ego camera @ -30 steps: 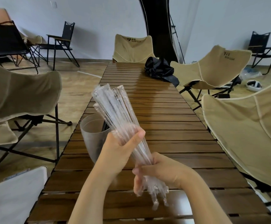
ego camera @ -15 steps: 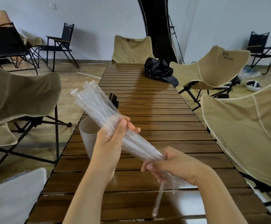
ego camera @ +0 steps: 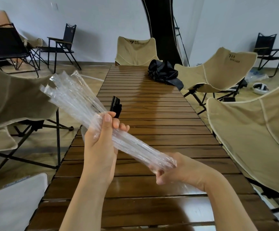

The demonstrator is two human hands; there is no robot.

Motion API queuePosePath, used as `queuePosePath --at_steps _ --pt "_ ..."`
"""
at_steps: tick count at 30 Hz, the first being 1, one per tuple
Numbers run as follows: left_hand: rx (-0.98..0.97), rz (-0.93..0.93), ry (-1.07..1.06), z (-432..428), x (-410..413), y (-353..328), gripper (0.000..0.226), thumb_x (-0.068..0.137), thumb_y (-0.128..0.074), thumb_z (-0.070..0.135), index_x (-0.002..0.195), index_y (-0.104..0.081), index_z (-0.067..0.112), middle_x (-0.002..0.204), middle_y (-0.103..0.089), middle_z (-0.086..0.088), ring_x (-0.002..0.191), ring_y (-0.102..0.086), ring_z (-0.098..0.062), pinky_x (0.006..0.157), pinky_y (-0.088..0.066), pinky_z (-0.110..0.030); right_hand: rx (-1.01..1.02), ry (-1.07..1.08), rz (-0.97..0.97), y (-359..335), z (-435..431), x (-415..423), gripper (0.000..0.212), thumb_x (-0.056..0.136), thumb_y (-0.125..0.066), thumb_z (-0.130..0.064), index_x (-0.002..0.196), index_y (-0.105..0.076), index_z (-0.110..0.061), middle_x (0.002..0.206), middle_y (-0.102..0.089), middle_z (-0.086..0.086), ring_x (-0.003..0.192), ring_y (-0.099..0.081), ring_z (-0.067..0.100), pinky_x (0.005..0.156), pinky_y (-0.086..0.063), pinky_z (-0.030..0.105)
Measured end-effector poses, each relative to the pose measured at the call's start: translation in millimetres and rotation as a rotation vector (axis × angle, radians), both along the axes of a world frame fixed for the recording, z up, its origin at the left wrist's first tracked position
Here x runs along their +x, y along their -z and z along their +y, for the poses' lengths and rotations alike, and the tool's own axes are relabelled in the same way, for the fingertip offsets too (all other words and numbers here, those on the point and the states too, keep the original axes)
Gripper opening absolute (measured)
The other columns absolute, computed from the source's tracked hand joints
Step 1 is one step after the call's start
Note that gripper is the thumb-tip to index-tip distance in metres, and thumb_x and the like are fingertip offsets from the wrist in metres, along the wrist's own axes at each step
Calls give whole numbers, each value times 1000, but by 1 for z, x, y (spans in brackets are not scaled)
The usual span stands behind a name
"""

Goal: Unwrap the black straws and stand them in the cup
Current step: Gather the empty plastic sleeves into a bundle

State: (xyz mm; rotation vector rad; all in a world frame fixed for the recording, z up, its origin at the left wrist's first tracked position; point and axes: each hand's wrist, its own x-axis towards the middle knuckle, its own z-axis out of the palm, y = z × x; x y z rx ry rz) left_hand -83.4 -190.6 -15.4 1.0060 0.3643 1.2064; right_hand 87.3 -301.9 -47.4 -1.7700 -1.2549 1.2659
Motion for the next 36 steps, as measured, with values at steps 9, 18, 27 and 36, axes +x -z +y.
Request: queuePosePath --at_steps 9,18,27,36 --pt "-10 -48 -101 10 -8 2 15 98 -47 28 89 -58 22 66 -52 11 61 -51 -3 73 -52 -23 -103 149 -151 21 -5 21 50 72 -79 -20 110 -54 -42 84 -69 -6 81 -67 8 75 -45 22" --pt "174 221 -139 3 2 11 18 88 -52 38 76 -64 30 56 -46 7 52 -44 -6 61 -43 -28 35 765 -262 35 0 42 23 97 -48 -13 98 -70 -19 68 -62 -2 45 -49 2 38 -34 14" --pt "225 311 -172 2 4 15 21 95 -47 27 82 -59 16 54 -45 7 52 -43 -7 55 -44 -17 117 1052 -178 23 3 36 40 101 -40 -32 81 -69 -14 73 -62 6 61 -51 18 50 -33 28" --pt "234 308 -152 1 7 18 19 94 -48 31 86 -60 17 55 -46 7 54 -45 -6 59 -45 -19 174 322 -110 -1 8 3 31 100 -37 -38 107 -67 -31 93 -73 -12 71 -63 0 62 -44 13"
